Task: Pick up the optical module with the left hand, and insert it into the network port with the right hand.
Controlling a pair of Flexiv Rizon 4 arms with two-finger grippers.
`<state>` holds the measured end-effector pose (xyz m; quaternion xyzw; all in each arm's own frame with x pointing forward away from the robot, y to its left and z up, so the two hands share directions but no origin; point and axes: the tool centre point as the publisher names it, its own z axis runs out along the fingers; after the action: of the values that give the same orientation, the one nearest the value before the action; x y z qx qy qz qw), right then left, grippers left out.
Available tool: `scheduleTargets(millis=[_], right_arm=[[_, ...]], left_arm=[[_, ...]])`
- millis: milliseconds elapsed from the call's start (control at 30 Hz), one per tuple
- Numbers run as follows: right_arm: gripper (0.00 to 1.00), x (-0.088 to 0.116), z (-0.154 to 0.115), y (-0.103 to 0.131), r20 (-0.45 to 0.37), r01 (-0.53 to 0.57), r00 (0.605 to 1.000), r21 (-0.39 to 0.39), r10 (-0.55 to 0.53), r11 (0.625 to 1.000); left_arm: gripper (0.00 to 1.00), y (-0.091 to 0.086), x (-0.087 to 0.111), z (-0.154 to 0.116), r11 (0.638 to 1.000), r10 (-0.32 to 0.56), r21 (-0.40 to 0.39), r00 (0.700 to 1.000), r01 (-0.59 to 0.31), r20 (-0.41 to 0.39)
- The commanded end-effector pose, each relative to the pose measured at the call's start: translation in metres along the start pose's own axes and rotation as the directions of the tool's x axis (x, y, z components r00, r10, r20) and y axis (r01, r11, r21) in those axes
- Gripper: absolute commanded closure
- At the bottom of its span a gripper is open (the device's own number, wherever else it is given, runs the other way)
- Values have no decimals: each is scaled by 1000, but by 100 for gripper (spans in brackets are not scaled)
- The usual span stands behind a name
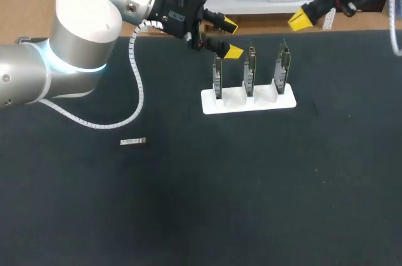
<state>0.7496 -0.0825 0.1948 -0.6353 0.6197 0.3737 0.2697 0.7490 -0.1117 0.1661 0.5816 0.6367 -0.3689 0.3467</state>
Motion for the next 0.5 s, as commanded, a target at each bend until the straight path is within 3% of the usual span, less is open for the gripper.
scheduleTargets(millis=[33,500], right_arm=[[100,10,-12,11,-2,-5,1000,5,5,1000],[100,37,-15,-1,-34,-38,999,-20,37,999]], left_arm=[[0,2,-1,1,1000,-1,3,1000,1,-5],[0,2,-1,1,1000,-1,3,1000,1,-5]])
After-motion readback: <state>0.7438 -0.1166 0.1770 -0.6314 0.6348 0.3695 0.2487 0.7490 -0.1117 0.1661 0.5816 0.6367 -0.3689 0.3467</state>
